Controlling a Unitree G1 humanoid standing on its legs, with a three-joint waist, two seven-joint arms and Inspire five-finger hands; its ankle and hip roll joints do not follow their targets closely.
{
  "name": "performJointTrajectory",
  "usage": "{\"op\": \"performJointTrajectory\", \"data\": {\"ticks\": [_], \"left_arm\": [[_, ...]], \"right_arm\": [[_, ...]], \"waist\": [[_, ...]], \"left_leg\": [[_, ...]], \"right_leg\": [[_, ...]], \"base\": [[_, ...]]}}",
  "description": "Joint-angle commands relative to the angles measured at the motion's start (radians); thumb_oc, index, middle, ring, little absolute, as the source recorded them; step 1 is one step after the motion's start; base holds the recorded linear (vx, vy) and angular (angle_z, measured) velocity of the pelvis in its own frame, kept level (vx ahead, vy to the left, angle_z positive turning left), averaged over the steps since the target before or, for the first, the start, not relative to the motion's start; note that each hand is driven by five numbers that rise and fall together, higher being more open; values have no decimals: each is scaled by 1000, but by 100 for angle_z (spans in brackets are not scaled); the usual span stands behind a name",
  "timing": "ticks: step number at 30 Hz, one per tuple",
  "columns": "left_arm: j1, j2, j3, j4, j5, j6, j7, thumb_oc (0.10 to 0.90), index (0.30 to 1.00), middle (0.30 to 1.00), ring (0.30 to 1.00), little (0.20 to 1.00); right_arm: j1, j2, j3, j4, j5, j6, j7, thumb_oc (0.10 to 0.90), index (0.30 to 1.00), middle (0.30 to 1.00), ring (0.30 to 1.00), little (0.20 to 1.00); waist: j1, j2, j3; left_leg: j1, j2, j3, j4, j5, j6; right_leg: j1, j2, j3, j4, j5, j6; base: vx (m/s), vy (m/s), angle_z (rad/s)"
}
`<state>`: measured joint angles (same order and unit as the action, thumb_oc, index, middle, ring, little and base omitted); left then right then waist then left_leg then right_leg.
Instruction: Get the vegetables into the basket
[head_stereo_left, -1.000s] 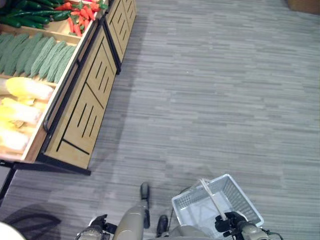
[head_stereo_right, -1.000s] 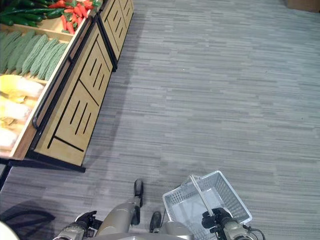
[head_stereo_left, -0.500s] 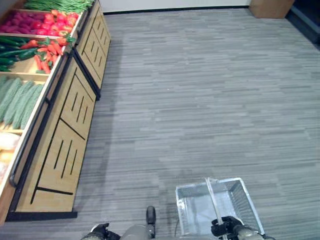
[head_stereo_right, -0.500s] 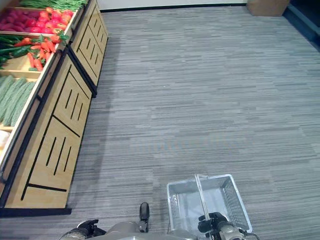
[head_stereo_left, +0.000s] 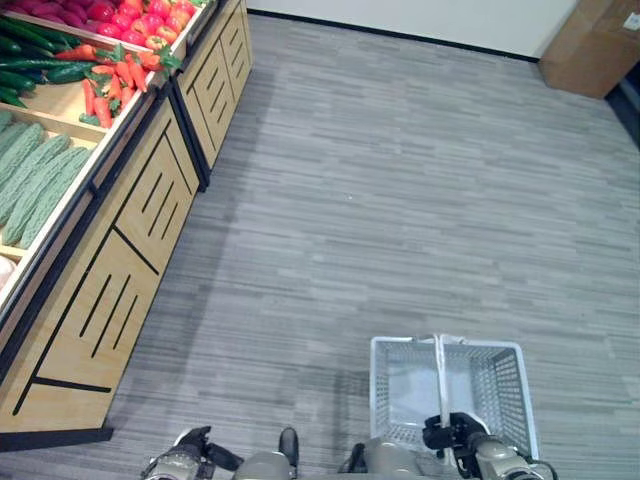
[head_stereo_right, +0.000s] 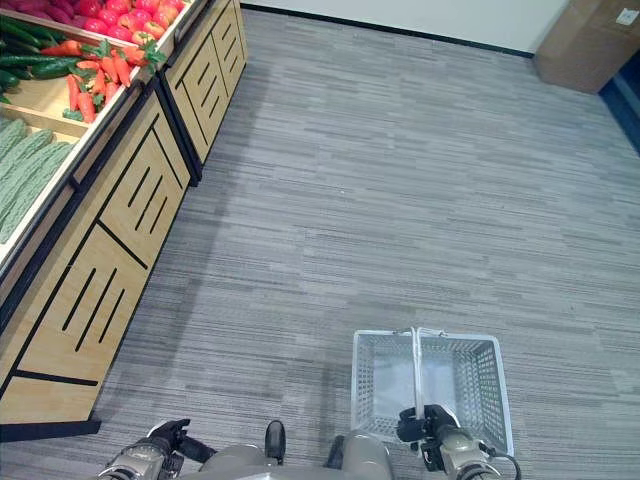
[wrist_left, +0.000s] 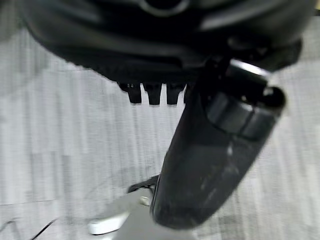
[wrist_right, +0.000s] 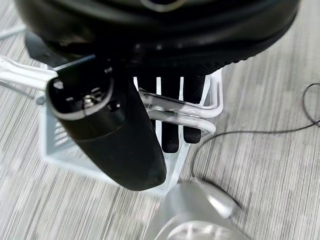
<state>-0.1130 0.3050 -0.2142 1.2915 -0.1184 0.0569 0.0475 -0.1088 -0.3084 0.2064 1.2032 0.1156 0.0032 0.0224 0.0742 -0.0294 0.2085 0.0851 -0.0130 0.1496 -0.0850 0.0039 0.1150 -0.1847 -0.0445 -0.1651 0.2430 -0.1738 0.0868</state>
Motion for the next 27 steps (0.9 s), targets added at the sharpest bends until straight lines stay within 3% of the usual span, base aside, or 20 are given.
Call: {"op": "performJointTrajectory", "data": {"ticks": [1,3,5,8,11,16,22,27], "left_arm": [[6,30,52,20,19,-20,15,900,1000,1000,1000,1000],[11,29,59,23,27,-20,14,900,1000,1000,1000,1000],[14,25,60,25,32,-22,11,900,1000,1000,1000,1000],[13,19,47,26,38,-22,5,900,1000,1000,1000,1000],[13,7,37,32,37,-20,6,900,1000,1000,1000,1000],[10,-13,16,42,20,-19,16,900,1000,1000,1000,1000],[5,-8,20,37,1,-19,19,900,1000,1000,1000,1000],[2,-11,22,34,-19,-17,19,900,1000,1000,1000,1000]], "right_arm": [[42,-24,65,22,-27,17,13,400,300,300,300,300],[42,-24,69,10,-32,17,16,400,300,300,300,300],[46,-28,73,5,-29,15,18,400,300,300,300,300],[63,-38,72,12,-17,14,22,400,300,300,300,300],[71,-44,66,26,-15,16,23,400,300,300,300,300],[61,-71,56,46,-6,15,9,400,300,300,300,300],[51,-89,62,47,-7,16,6,400,300,300,300,300],[43,-105,68,34,-1,13,7,400,300,300,300,300]], "waist": [[21,-11,11],[23,-19,19],[14,-24,17],[-11,-15,6],[-23,-8,-9],[-41,1,-29],[-32,-2,-33],[-20,-9,-22]], "left_leg": [[3,-37,-17,-2,-83,-31],[23,-44,-22,-2,-90,-38],[41,-54,-50,-2,-97,-43],[66,-53,-125,-2,-110,-51],[79,-39,-178,-2,-106,-60],[67,-6,-258,10,-91,-96],[60,7,-291,24,-72,-114],[35,17,-339,93,-36,-150]], "right_leg": [[74,-17,86,-285,303,65],[70,-5,82,-330,313,76],[51,29,159,-328,317,78],[40,72,286,-230,273,55],[46,83,275,-191,241,29],[50,86,183,-146,157,-19],[67,85,141,-138,124,-42],[113,77,57,-129,70,-73]], "base": [[177,-105,-7],[153,-126,10],[180,-159,57],[209,-175,87],[198,-225,32],[250,-308,79],[141,-162,38],[158,-189,62]]}}
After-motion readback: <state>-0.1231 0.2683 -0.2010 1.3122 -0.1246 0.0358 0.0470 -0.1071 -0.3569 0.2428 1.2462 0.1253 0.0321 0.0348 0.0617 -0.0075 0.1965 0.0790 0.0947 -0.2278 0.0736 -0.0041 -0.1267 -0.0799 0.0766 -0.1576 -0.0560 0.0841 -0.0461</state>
